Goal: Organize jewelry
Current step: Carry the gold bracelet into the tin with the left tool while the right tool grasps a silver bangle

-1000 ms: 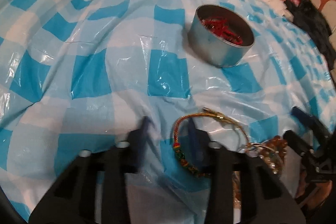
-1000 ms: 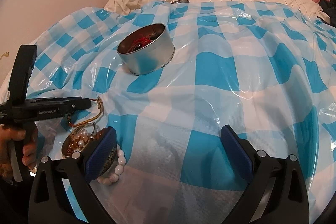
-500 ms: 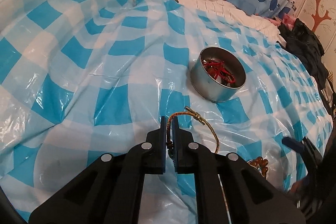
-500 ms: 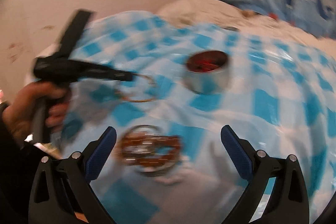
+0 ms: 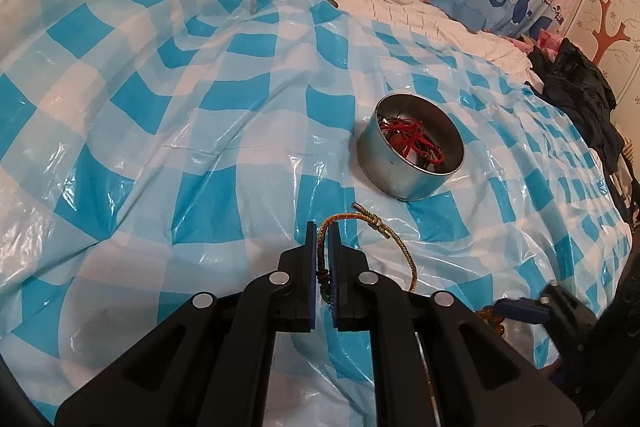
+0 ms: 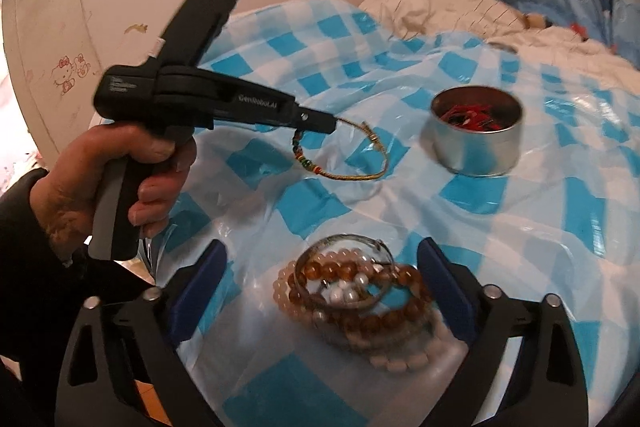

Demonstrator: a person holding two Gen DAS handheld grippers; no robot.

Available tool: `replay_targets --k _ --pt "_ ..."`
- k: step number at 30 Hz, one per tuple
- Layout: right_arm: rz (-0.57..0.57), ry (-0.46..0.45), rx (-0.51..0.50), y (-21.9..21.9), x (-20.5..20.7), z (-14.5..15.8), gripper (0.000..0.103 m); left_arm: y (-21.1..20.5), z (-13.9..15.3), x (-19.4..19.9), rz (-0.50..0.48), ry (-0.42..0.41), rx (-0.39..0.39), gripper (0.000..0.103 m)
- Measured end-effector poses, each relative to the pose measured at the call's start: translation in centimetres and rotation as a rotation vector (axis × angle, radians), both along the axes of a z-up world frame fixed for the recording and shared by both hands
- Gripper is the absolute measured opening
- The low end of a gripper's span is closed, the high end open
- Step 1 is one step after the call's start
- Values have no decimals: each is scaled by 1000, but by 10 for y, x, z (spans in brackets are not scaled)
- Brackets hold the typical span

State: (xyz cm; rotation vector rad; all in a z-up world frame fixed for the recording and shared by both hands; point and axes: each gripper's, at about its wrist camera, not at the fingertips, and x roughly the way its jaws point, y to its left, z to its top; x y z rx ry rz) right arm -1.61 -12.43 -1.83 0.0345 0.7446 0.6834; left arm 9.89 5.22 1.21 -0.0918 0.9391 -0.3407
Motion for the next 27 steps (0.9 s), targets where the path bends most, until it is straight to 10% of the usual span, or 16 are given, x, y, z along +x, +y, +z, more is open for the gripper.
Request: replay_targets --k 7,9,27 --pt "29 80 -80 12 26 -13 77 -3 5 2 -5 -11 -10 4" --pt "34 74 -111 13 25 -14 55 -3 6 2 -4 -11 -14 4" --pt "-126 -91 -19 -32 28 36 55 -20 34 10 -16 -82 -51 4"
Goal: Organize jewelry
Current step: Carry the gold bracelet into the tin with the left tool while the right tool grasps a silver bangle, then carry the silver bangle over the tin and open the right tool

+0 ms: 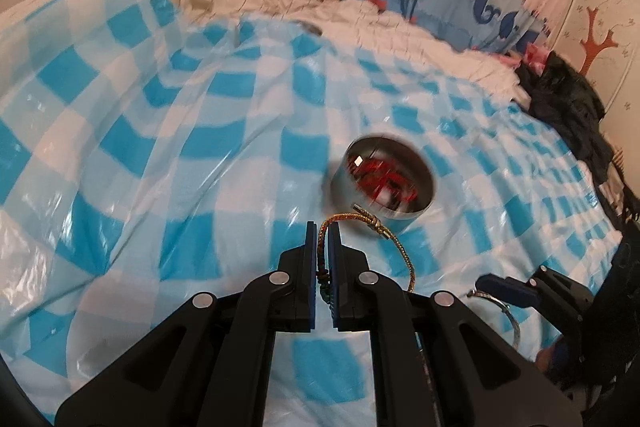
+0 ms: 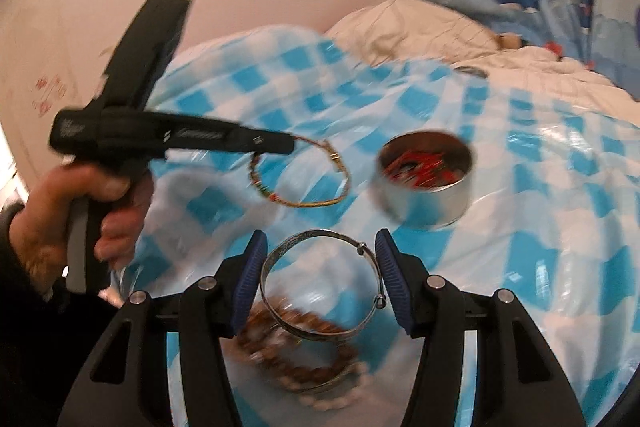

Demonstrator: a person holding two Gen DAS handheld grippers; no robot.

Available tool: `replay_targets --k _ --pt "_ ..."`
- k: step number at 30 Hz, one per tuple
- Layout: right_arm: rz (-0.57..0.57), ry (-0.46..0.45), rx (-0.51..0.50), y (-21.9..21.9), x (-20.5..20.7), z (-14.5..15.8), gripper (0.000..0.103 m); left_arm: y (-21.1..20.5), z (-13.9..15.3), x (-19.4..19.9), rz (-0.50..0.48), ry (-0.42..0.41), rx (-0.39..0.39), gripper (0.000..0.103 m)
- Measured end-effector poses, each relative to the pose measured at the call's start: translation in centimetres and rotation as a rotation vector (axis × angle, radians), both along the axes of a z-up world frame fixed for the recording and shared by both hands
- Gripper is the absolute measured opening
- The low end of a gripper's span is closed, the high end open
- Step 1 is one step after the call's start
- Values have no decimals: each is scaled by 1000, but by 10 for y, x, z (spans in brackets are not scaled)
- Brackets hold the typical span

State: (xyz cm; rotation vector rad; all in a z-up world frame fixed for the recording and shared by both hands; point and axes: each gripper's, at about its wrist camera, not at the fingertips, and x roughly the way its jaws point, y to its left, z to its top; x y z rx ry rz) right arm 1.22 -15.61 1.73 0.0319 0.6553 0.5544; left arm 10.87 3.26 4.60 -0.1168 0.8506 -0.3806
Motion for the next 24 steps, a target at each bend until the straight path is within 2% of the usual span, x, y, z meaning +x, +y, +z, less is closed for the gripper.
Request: replay_targets --k 5,8,11,12,13,14,16,19,20,23,24 --pt "-87 -61 14 -31 17 23 55 -28 15 17 -17 -43 -47 4" --pt "-118 -85 10 -44 29 31 55 -53 15 35 -20 -45 -79 4" --pt "-136 -100 8 -52 41 34 55 -75 6 53 -8 -38 -74 6" --pt "-137 -103 2 -52 49 34 55 -80 1 61 5 -30 -64 9" --pt "-135 -103 -2 -51 54 33 55 -84 -8 72 23 0 -53 19" --pt "-133 -102 -9 -49 60 32 55 -84 -16 79 35 27 -51 33" --pt "-120 -100 -22 -43 75 28 55 -76 -29 89 78 91 -44 49" --pt "-99 -95 -22 -30 94 21 55 -51 -27 89 155 113 -55 53" --pt "-92 -91 -21 -26 99 18 55 -41 -22 86 176 97 -69 58" --pt "-74 -75 -44 -7 118 2 55 -15 -7 72 245 34 -59 65" --pt "-72 -58 -58 -3 123 -5 59 -8 -4 66 253 20 -50 66"
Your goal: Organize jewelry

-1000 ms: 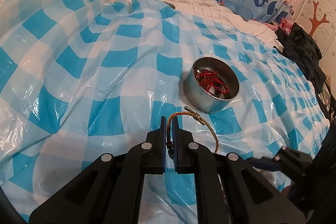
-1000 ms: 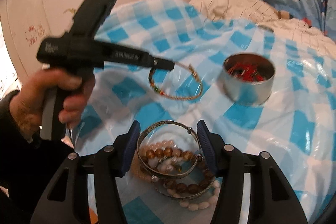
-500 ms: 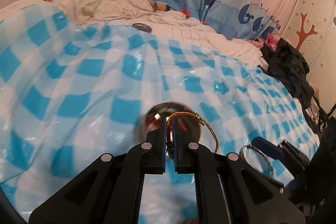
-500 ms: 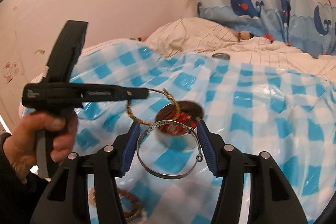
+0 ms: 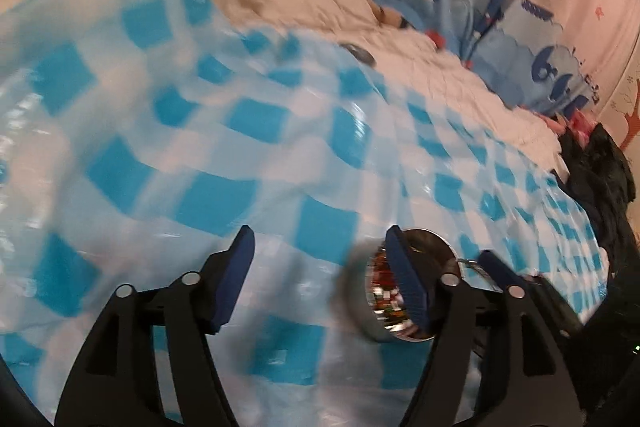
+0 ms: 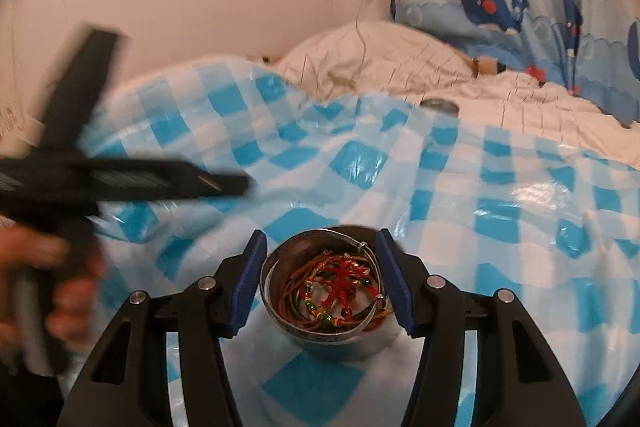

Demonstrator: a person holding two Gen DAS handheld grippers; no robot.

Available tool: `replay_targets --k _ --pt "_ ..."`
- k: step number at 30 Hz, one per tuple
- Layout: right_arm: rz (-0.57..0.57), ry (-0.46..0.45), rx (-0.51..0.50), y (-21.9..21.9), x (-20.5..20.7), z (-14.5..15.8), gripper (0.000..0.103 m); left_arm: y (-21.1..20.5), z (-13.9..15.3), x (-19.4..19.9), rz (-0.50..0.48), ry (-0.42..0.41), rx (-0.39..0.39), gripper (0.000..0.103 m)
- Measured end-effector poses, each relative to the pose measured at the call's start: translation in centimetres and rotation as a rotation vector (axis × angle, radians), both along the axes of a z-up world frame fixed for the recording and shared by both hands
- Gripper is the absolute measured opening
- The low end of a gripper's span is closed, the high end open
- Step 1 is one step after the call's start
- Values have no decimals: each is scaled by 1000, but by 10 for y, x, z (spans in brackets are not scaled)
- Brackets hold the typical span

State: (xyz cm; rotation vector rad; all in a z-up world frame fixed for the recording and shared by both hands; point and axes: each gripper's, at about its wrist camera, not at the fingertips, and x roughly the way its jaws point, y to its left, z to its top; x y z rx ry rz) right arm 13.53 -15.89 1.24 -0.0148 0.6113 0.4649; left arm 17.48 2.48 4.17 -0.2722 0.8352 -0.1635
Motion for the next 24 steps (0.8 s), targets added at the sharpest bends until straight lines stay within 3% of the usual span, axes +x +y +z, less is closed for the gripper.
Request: replay_targets --k 2,5,9,14,21,24 --pt "-19 46 -24 2 8 -13 66 7 1 -7 -6 6 13 67" --pt "-46 48 -17 -9 -7 -8 66 9 -2 -19 -49 27 33 69" --pt "-84 54 -10 -40 -64 9 72 -8 -13 -44 -178 63 83 73" --pt "-138 164 130 -80 -133 2 77 -29 -36 -98 -348 119 141 73" --pt "-127 153 86 -67 -160 1 77 -41 -51 -140 -513 77 213 73" --pt "-128 162 92 -64 -160 -3 77 -38 -53 -144 -544 55 188 73"
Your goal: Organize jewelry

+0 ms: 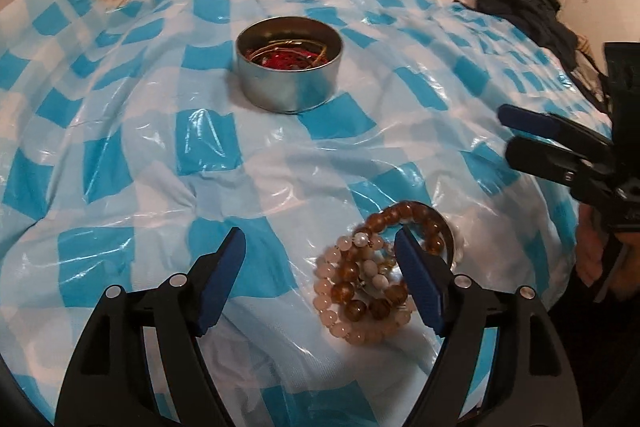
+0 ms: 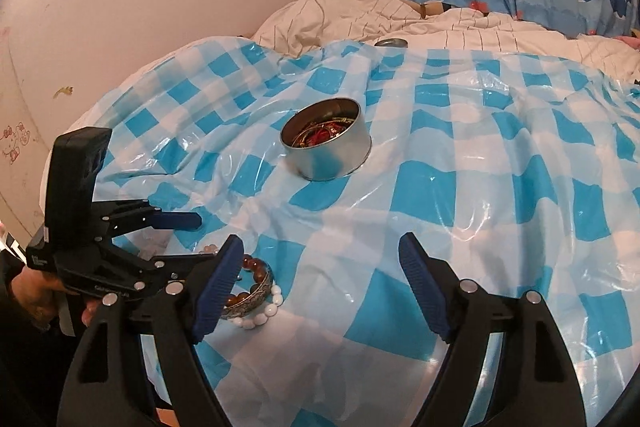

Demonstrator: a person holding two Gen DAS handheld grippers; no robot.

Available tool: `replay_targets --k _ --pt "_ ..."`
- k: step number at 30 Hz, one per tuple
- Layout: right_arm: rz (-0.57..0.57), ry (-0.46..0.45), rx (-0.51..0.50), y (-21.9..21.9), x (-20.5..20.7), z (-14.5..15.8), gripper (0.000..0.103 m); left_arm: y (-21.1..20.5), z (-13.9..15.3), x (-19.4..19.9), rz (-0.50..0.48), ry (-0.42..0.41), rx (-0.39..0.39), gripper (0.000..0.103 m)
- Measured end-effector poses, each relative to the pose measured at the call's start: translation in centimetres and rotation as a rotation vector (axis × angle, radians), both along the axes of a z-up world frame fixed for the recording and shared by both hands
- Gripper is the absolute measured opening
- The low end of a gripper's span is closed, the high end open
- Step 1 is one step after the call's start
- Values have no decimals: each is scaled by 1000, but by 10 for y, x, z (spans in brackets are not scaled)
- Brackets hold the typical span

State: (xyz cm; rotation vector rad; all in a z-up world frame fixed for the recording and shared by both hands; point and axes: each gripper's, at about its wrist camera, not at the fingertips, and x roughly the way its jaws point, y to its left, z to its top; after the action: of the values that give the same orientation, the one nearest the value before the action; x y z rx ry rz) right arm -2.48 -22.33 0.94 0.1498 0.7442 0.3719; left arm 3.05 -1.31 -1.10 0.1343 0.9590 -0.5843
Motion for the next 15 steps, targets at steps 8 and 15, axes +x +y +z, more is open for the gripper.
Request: replay_targets --k 8,15 --pt "-1 35 -2 6 7 -13 77 -1 -3 -2 -81 45 -72 13" --pt "36 -6 -24 16 3 -11 77 19 7 2 -46 59 -147 7"
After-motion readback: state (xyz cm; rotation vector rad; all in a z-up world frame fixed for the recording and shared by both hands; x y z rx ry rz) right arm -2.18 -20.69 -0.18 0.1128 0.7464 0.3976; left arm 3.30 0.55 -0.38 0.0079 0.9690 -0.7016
